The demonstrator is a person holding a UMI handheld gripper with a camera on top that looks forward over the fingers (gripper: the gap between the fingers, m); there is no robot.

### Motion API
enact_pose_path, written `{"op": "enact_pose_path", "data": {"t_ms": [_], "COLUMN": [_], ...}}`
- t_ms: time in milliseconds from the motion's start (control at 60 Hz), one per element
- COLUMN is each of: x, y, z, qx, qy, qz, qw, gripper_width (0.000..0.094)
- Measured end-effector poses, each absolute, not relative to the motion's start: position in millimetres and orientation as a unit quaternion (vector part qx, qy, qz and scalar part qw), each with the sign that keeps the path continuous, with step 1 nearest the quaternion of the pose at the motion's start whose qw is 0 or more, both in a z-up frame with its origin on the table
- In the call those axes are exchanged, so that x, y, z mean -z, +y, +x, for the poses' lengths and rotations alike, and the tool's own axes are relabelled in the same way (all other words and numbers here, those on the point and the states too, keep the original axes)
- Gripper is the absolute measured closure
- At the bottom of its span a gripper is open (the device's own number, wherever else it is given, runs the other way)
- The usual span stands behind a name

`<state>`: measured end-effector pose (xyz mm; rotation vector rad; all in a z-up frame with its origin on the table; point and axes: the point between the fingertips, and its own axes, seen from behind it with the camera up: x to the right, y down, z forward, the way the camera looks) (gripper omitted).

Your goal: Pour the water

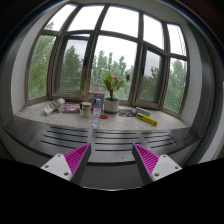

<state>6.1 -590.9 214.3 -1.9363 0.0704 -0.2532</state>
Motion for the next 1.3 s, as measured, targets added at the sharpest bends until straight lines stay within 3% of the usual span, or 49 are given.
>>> {"op": "enact_pose_path", "data": {"t_ms": [133, 350, 850, 983, 1100, 1183, 1300], "x": [-198.2, -153.5, -107.3, -97.2, -86.6, -84.6, -85.1], "y": [-581.2, -497.8, -158.2, -92.1, -56.5, -49.3, -47.5], "z": [6.3, -9.4, -26.9, -21.5, -19.3, -17.5, -15.8], "qx": [0.103, 0.074, 0.036, 0.039, 0.029, 0.027, 0.018], "qy": [0.029, 0.015, -0.020, -0.020, -0.019, -0.013, 0.002], "qz": [-0.832, -0.840, -0.799, -0.783, -0.777, -0.774, -0.772], "qw": [0.545, 0.537, 0.600, 0.620, 0.628, 0.632, 0.635], "gripper_width": [0.0083, 0.0083, 0.0083, 0.0125, 0.0247, 0.0480, 0.0568]}}
